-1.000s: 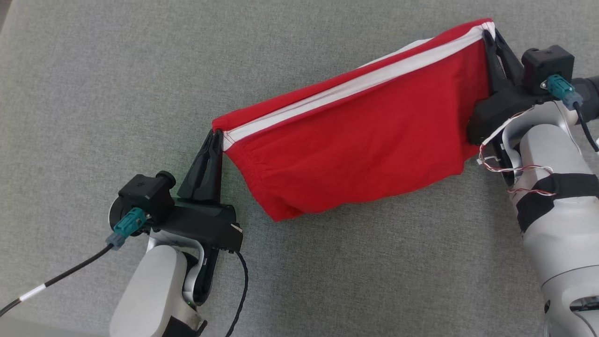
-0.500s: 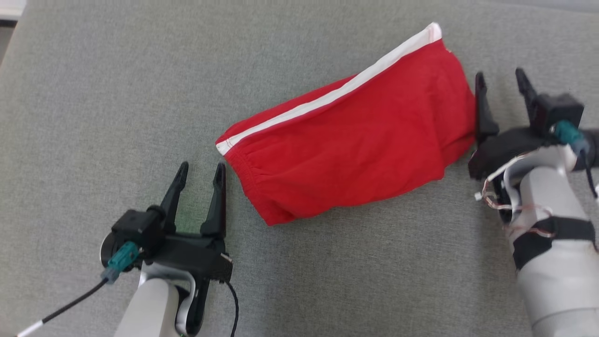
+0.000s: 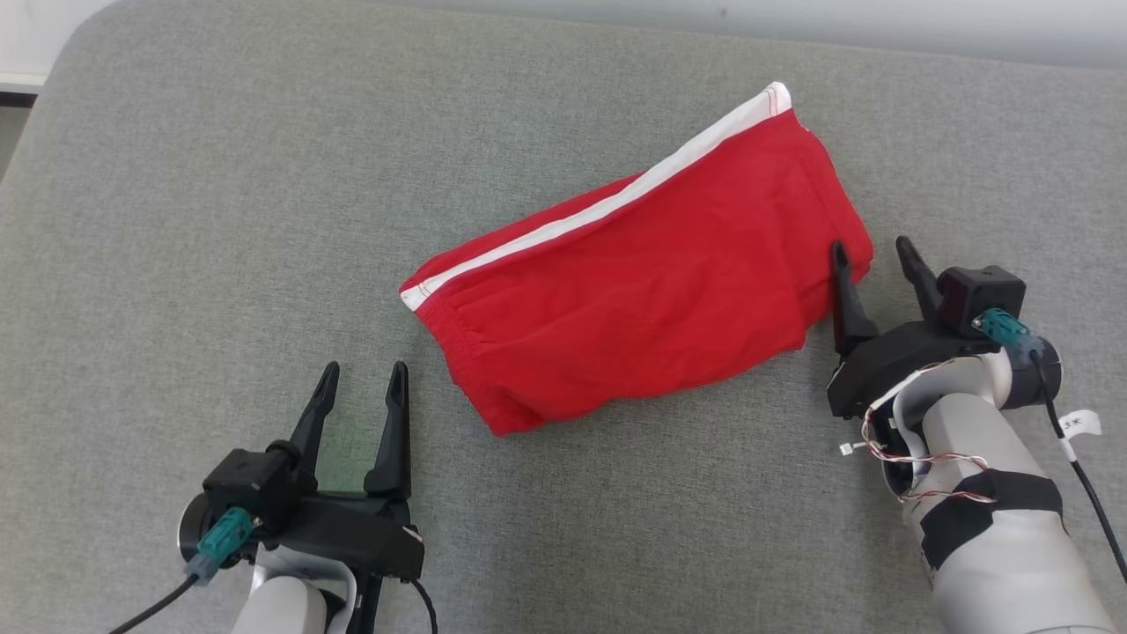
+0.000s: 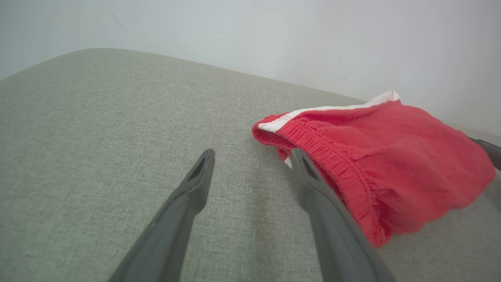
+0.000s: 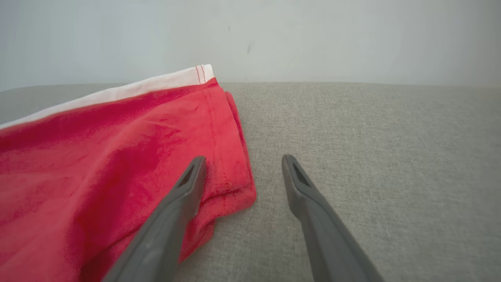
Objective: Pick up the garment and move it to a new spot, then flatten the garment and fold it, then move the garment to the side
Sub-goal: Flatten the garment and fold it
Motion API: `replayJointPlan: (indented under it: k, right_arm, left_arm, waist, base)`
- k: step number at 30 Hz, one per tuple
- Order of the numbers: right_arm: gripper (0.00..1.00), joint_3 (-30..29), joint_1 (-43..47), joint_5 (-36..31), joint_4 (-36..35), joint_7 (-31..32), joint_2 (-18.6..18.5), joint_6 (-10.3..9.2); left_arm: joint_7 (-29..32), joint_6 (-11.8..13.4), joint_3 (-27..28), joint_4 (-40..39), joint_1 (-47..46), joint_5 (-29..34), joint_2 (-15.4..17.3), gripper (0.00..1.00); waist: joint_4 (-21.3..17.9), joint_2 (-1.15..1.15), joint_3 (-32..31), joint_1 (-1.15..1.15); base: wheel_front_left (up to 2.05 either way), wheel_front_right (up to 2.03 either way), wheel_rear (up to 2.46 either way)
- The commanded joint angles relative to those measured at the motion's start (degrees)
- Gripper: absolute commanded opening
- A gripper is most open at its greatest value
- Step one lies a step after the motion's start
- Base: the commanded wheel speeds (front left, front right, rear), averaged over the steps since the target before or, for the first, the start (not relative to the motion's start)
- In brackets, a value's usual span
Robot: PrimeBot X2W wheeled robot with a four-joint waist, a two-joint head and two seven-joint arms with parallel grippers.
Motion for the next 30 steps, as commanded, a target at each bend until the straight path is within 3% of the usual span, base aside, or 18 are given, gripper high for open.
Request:
replayJointPlan:
  k: [1, 8, 10, 12, 13, 23, 30]
  right_arm:
    - [1.0, 0.05, -0.62, 0.67, 1.04, -0.13, 0.43, -0.19]
    - [1.0, -0.34, -2.71, 1.36, 8.25, 2.08, 0.73, -0.19]
    - [0.61, -0.65, -2.74, 1.11, 10.1, 2.54, 0.85, -0.19]
    - [0.16, -0.92, -2.81, 0.95, 11.6, 2.48, 0.77, -0.19]
    - [0.0, -1.27, -2.86, 1.22, 12.17, 2.31, 0.8, -0.19]
    - [0.0, -4.99, -0.5, 3.39, 12.13, -0.01, 1.22, -0.19]
    - [0.0, -8.24, 6.03, 6.09, 4.09, -0.18, 3.51, -0.19]
  left_arm:
    - [-0.16, 0.12, 0.05, -0.11, 0.87, 0.17, -0.03, 1.0]
    - [-0.17, 0.12, 0.09, 0.19, 1.51, 0.17, -0.04, 1.0]
    - [-0.16, 0.12, 0.07, 0.21, 1.94, 0.2, -0.04, 1.0]
    - [-0.16, 0.12, 0.05, 0.19, 2.1, 0.25, -0.04, 1.0]
    - [-0.16, 0.12, 0.06, 0.19, 2.08, 0.3, -0.04, 1.0]
    - [-0.16, 0.12, -0.77, 0.7, 3.62, 1.44, -0.06, 1.0]
    - [-0.17, 0.12, 0.01, 0.79, 5.31, 2.53, -0.01, 1.0]
  waist:
    - [0.17, 0.0, -0.02, 0.01]
    - [0.84, 0.0, -0.52, 0.01]
    - [0.95, 0.0, -0.77, 0.01]
    - [1.06, 0.0, -0.91, 0.01]
    - [1.11, 0.0, -1.01, 0.01]
    - [0.22, 0.0, -3.1, 0.01]
    - [-3.3, 0.0, -5.6, 0.01]
  base:
    - [0.0, 0.0, 0.0]
    - [0.0, 0.0, 0.0]
    - [0.0, 0.0, 0.0]
    - [0.0, 0.0, 0.0]
    - [0.0, 0.0, 0.0]
    - [0.0, 0.0, 0.0]
    - [0.0, 0.0, 0.0]
